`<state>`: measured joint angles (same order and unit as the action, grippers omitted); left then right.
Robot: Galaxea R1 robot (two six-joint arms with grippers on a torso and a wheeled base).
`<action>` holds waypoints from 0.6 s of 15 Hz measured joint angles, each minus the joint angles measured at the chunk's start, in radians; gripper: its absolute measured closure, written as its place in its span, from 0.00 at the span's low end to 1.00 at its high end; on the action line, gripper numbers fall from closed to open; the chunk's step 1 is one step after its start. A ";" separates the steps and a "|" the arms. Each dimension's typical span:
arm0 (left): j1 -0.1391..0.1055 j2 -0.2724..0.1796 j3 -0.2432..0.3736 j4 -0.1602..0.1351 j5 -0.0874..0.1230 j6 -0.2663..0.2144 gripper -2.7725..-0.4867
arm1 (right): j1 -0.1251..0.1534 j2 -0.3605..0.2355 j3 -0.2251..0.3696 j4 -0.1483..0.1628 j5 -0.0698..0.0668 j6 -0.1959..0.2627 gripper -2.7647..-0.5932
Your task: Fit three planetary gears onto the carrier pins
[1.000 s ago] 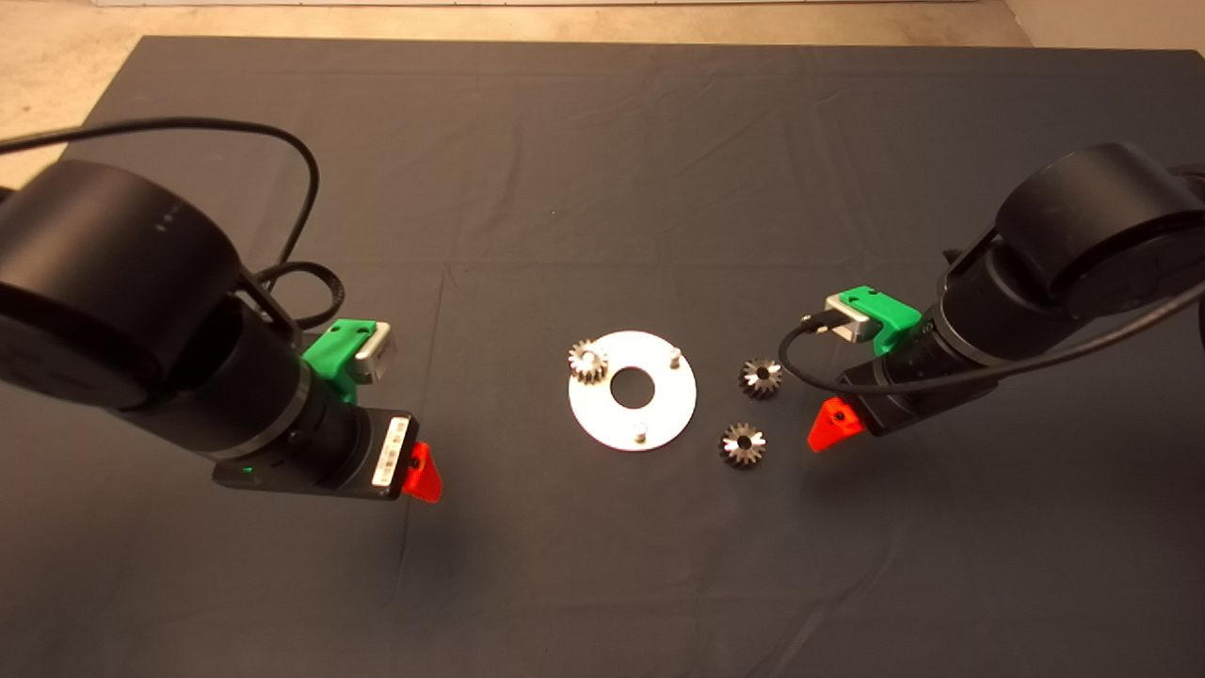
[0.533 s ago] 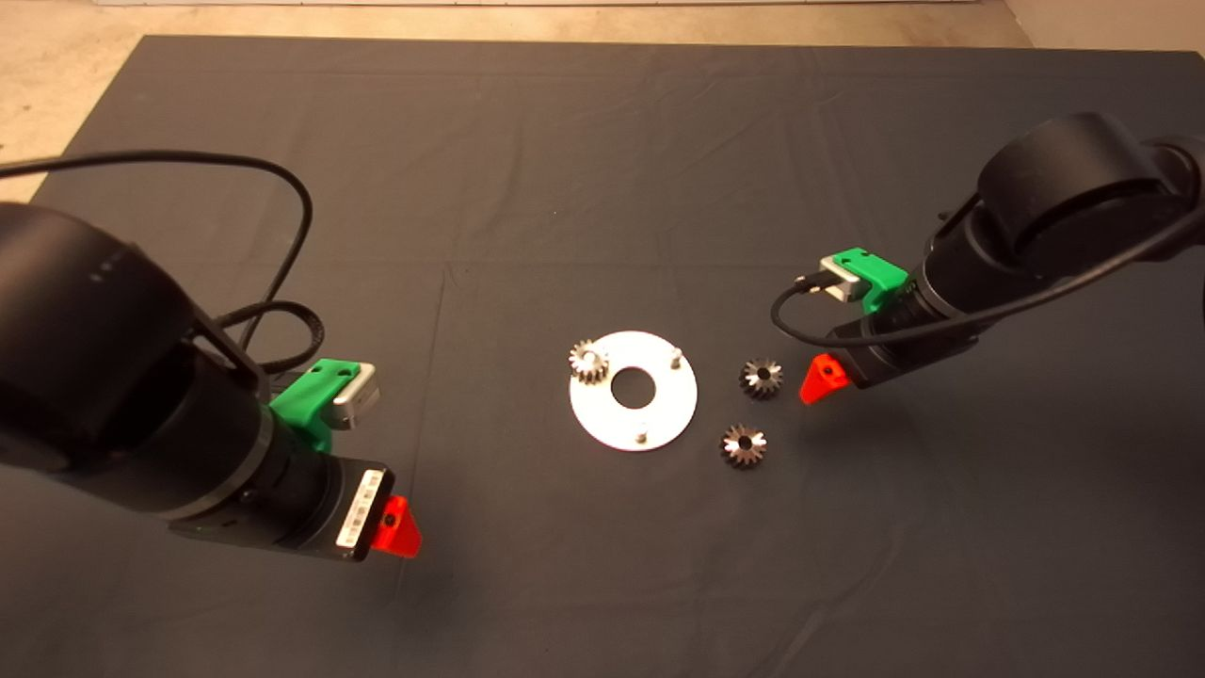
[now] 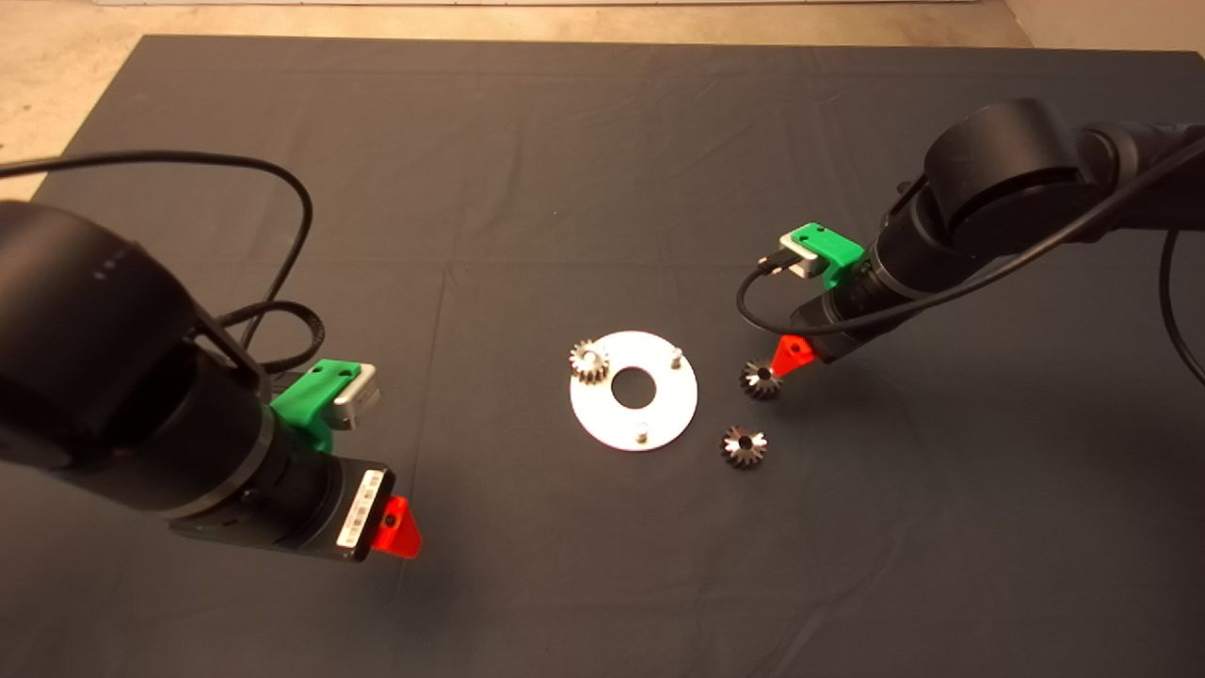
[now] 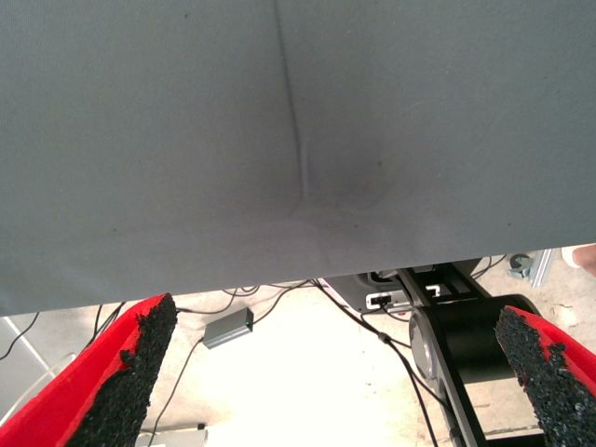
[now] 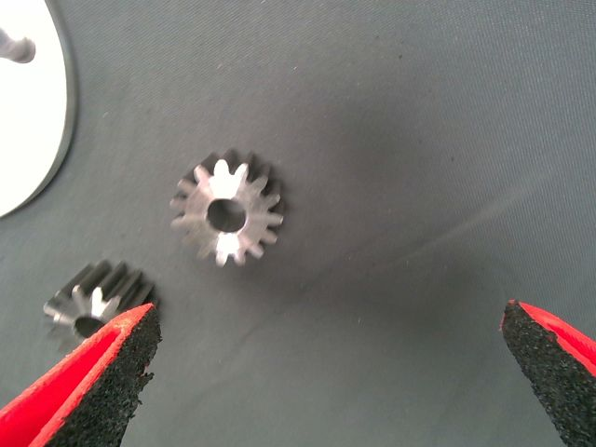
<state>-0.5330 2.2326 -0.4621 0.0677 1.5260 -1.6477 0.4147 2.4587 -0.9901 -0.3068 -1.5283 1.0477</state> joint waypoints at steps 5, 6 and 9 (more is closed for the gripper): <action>0.000 0.000 0.007 -0.001 0.000 0.000 0.13 | -0.023 0.019 -0.081 0.008 -0.004 0.000 0.01; 0.000 0.000 0.008 -0.001 0.000 0.000 0.13 | -0.031 0.028 -0.091 0.011 -0.003 0.000 0.01; 0.000 -0.002 0.014 -0.001 0.000 0.000 0.13 | -0.036 0.052 -0.110 0.028 0.002 0.000 0.01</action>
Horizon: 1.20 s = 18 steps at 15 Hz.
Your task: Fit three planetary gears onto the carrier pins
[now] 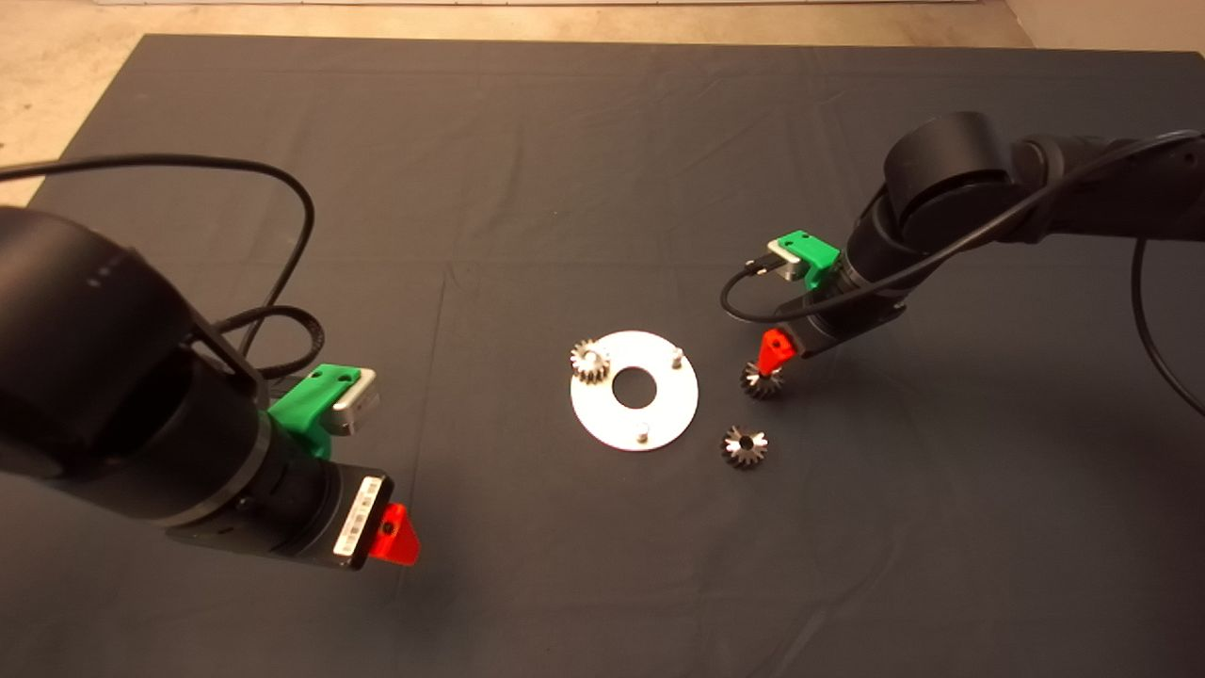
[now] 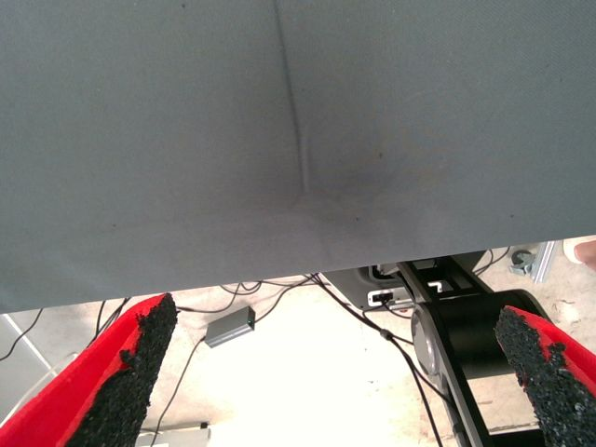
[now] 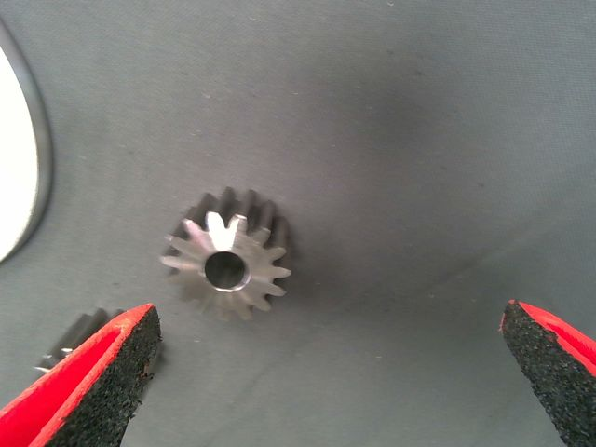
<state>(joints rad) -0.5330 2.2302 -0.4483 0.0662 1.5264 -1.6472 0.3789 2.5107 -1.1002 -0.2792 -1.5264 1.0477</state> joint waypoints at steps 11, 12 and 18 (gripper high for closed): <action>0.000 0.000 0.001 0.000 0.000 0.000 0.13 | -0.005 0.014 -0.027 0.078 -0.001 0.028 0.01; 0.000 0.000 0.001 0.000 0.000 0.000 0.13 | -0.005 0.017 -0.030 0.079 -0.002 0.030 0.01; 0.000 -0.011 0.007 0.000 0.000 0.000 0.13 | -0.020 0.044 -0.036 0.087 -0.005 0.035 0.01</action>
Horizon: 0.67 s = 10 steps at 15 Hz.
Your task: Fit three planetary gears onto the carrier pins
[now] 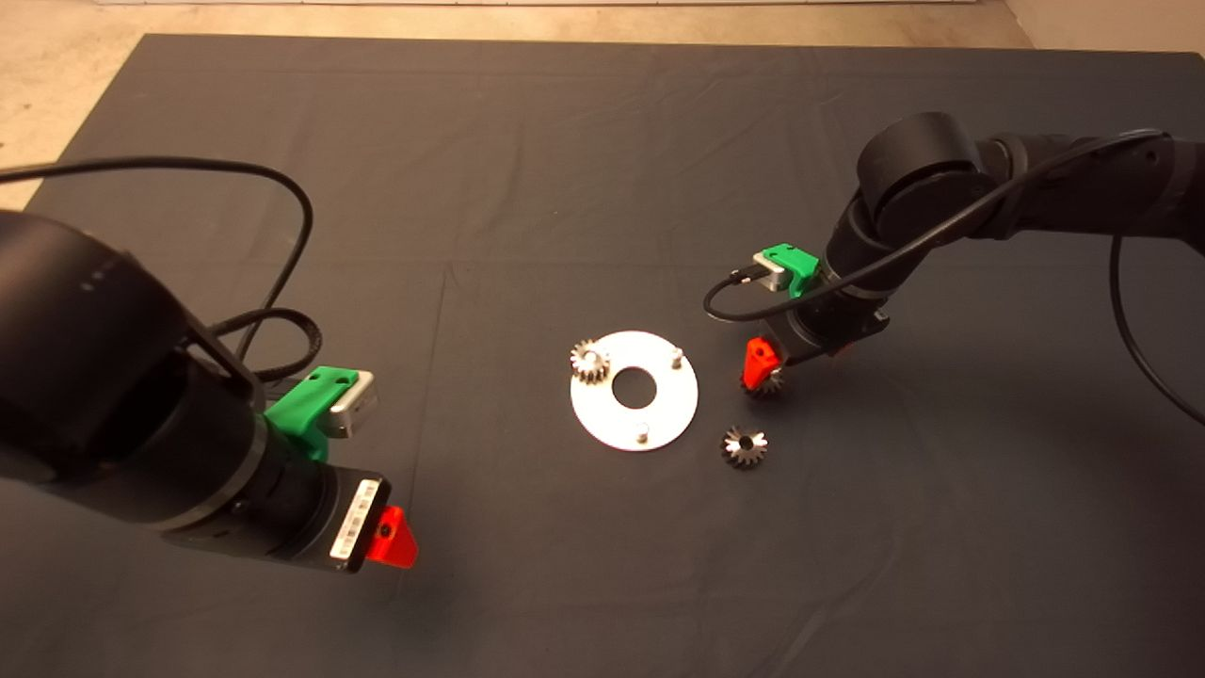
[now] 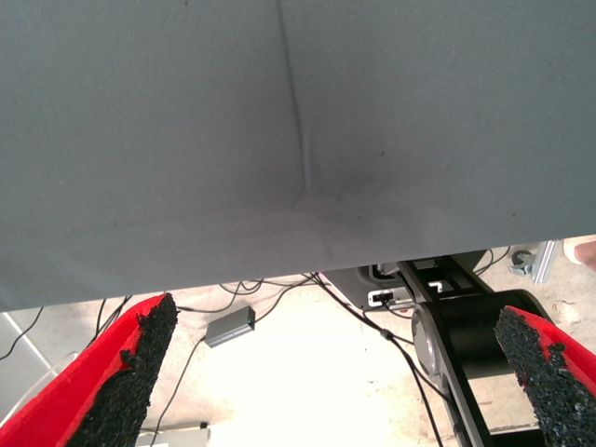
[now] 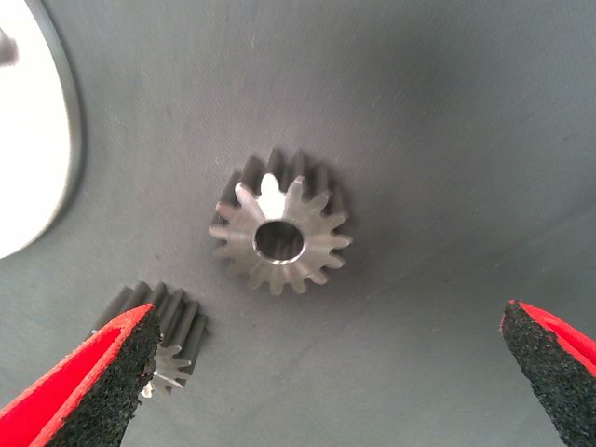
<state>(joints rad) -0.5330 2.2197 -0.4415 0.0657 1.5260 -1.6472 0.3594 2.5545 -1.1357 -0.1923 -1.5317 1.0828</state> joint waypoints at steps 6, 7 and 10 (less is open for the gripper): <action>0.000 -0.051 0.033 -0.003 0.000 0.000 0.13 | -0.040 0.047 0.000 -0.003 0.005 0.003 0.01; 0.000 -0.054 0.037 -0.003 0.000 0.001 0.13 | -0.043 0.048 0.000 -0.007 0.004 0.003 0.01; 0.000 -0.059 0.047 -0.004 0.000 0.003 0.13 | -0.050 0.051 0.000 -0.019 0.002 0.003 0.01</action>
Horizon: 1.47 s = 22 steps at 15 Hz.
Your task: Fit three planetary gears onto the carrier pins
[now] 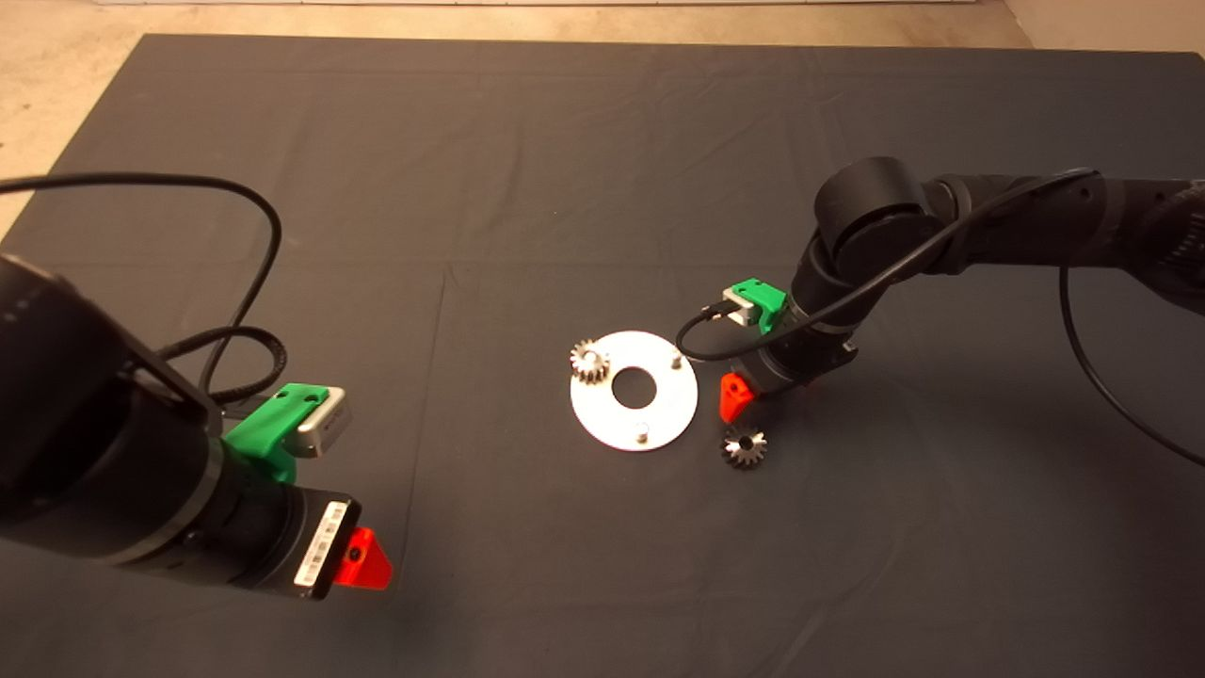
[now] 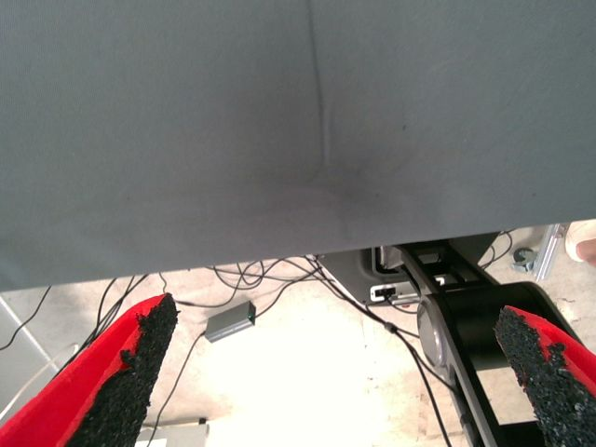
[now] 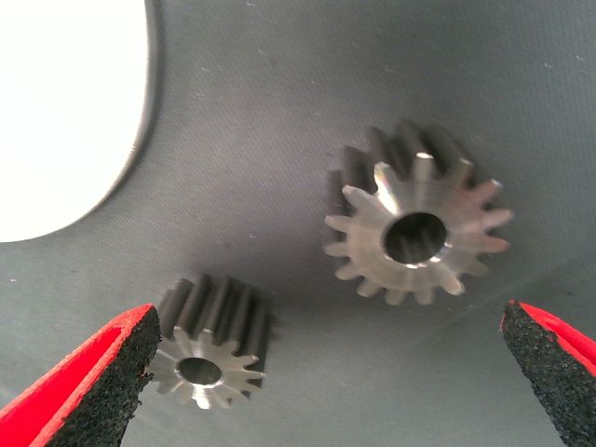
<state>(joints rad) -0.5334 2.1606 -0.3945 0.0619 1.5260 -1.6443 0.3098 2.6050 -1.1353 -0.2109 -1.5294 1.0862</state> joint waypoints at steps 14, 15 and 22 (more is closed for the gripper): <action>0.000 -0.002 0.013 -0.002 0.000 0.000 0.13 | 0.001 0.002 -0.007 -0.097 0.000 -0.008 0.01; 0.000 -0.002 0.013 -0.002 0.000 0.000 0.13 | 0.001 0.002 -0.011 -0.107 0.000 -0.009 0.01; 0.000 -0.014 0.013 -0.002 0.000 0.005 0.13 | 0.003 0.002 -0.015 -0.147 0.000 -0.012 0.02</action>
<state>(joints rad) -0.5334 2.1470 -0.3813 0.0596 1.5260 -1.6396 0.3132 2.6070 -1.1502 -0.3574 -1.5294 1.0743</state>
